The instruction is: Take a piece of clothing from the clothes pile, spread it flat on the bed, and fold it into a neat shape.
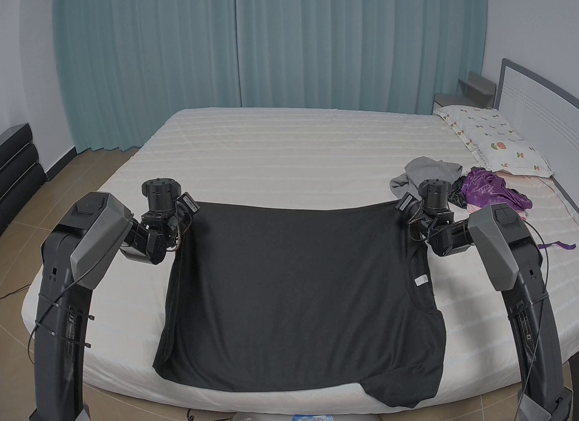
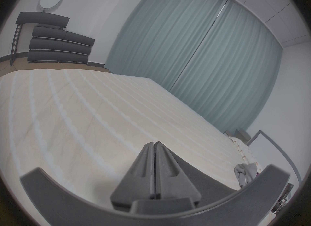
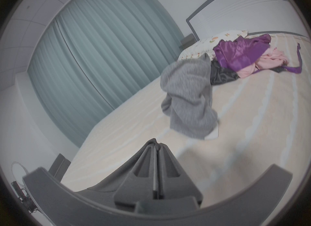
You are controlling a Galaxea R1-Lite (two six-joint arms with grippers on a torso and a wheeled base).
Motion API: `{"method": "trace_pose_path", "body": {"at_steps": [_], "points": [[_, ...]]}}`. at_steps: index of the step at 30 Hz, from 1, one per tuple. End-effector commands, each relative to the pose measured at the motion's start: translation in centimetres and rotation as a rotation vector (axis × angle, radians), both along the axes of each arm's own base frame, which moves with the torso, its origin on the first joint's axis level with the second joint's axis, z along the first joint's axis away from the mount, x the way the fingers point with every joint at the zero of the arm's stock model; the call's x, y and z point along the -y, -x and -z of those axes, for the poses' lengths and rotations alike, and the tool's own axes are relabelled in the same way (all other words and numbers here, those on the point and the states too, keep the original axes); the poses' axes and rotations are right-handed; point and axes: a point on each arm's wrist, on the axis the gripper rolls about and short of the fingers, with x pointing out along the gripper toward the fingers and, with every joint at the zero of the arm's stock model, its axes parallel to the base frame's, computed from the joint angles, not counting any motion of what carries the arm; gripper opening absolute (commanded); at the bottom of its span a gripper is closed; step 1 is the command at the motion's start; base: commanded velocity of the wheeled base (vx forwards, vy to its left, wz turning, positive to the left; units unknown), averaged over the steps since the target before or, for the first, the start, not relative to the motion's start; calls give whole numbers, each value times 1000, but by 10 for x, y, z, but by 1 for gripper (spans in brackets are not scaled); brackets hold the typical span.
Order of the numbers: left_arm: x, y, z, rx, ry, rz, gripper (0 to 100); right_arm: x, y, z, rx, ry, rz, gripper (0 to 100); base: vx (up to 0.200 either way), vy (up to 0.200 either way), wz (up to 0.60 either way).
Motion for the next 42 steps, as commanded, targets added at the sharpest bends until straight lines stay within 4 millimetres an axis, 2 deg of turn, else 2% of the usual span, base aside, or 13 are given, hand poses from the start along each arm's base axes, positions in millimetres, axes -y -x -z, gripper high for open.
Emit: {"method": "trace_pose_path", "body": {"at_steps": [1,8,12,17,18,20,21,27,28,30,34,41,42], "points": [[-4,-4,4,30,9,-9,0,7,-5,-15,66,0,12,0,0,0,0],[-2,-9,20,44,12,-6,0,4,-6,-11,100,12,4,0,0,0,0],[-1,-12,33,35,12,-3,0,5,-7,17,74,64,-7,0,0,0,0],[1,-16,40,29,13,6,0,5,-8,34,55,78,-9,0,0,0,0],[2,-17,43,27,13,7,100,4,-7,36,51,78,-11,0,0,0,0],[4,-18,47,27,11,11,100,2,-6,39,42,79,-17,0,0,0,0],[4,-19,49,21,10,11,100,1,-6,40,39,79,-20,100,0,0,0],[3,-19,49,13,5,1,100,2,-4,32,42,72,-3,100,0,0,0],[1,-17,46,13,5,-4,100,7,2,15,45,64,23,100,0,0,0],[-1,-16,42,14,6,-10,100,11,10,8,30,44,28,100,0,0,0],[-6,2,19,-12,11,-8,100,24,39,-19,-39,-45,-51,100,0,0,0],[-6,39,-8,-64,52,7,100,38,70,-27,-104,-82,-52,100,0,0,0],[-6,39,-8,-64,52,7,100,38,70,-27,-104,-82,-52,100,0,0,0]]}}
